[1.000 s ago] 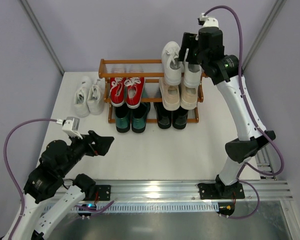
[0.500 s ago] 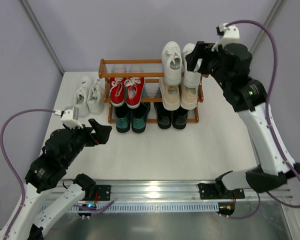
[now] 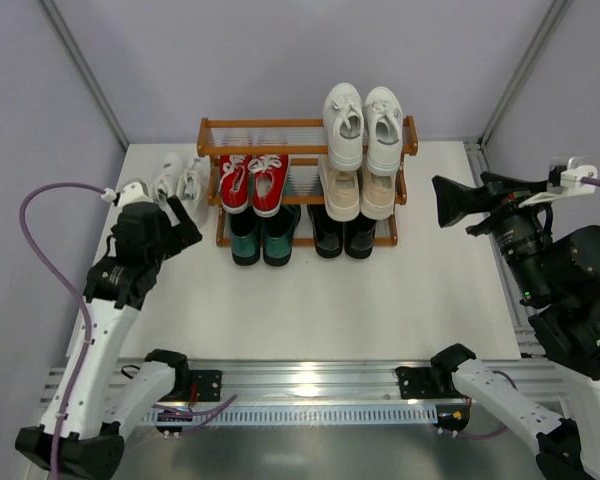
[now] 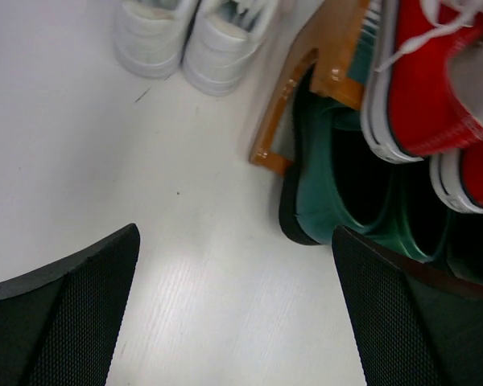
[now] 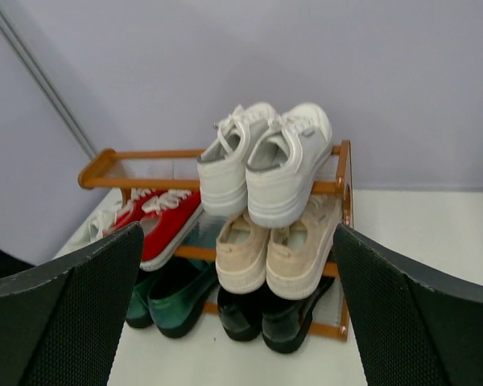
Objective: Place and organize the shoes onto the shoe shelf
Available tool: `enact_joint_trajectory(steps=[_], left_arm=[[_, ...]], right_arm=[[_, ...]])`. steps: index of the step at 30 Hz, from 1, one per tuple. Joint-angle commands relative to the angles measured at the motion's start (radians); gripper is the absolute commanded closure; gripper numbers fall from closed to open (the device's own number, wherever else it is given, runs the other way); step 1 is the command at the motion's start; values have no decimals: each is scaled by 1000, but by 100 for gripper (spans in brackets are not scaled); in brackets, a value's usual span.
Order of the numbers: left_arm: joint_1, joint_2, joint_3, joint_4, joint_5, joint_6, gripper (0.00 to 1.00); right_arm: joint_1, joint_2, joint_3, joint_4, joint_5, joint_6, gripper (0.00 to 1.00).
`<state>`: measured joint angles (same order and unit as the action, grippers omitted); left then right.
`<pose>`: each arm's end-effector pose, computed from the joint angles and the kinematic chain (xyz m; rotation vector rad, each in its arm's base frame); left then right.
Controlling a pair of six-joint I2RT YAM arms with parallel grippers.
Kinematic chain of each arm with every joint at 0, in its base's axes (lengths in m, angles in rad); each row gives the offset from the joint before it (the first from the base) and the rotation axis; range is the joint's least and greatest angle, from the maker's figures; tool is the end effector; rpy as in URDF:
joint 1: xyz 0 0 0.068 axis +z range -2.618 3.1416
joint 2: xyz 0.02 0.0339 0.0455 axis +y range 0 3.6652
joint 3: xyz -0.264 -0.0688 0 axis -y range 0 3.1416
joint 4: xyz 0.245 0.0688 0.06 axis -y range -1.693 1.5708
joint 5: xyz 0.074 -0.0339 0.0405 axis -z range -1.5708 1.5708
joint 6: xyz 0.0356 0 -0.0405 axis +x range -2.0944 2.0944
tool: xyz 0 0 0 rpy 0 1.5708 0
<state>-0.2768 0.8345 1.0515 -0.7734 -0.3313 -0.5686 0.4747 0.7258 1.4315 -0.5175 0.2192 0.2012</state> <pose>0.1575 -0.0327 0.3636 -0.4956 2.0382 -0.1577 0.0720 0.0283 0.5136 -0.0064 1.3994 0.4118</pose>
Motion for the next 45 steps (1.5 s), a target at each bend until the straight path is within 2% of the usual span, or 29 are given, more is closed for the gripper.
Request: enact_joint_trajectory(steps=[1,2,3,4,7,11,14,20,25,35,45], left_arm=[[209,49,-41,58,217,-14,0],[258,63,-54,69,244,-16,0],[357,101,-54,80,270,-19,0],[394,126,-53,104,317,-25,0],[465,233,-41,166,325,-47,0],[467,385,17,302,327,-27,0],[465,509,115,355,367,6,0],[458,771,390,309,341,119,0],[421,928,579,231,243,252,0],[398,1114,614,235,227,397,0],[364,1229,515,246,232,478,1]], right_arm=[[-1,-43,-57,-73,-39,9,0],[-1,-57,-81,-84,-49,10,0],[1,-86,-94,-96,-55,17,0],[1,-100,-108,-108,-69,24,0],[1,-157,-175,-108,-136,49,0],[1,-190,-255,-128,-201,66,0],[1,-227,-305,-131,-276,89,0],[1,-302,-385,-150,-313,119,0],[1,-312,-391,-179,-311,113,0],[1,-304,-416,-191,-305,116,0],[1,-293,-439,-180,-307,113,0]])
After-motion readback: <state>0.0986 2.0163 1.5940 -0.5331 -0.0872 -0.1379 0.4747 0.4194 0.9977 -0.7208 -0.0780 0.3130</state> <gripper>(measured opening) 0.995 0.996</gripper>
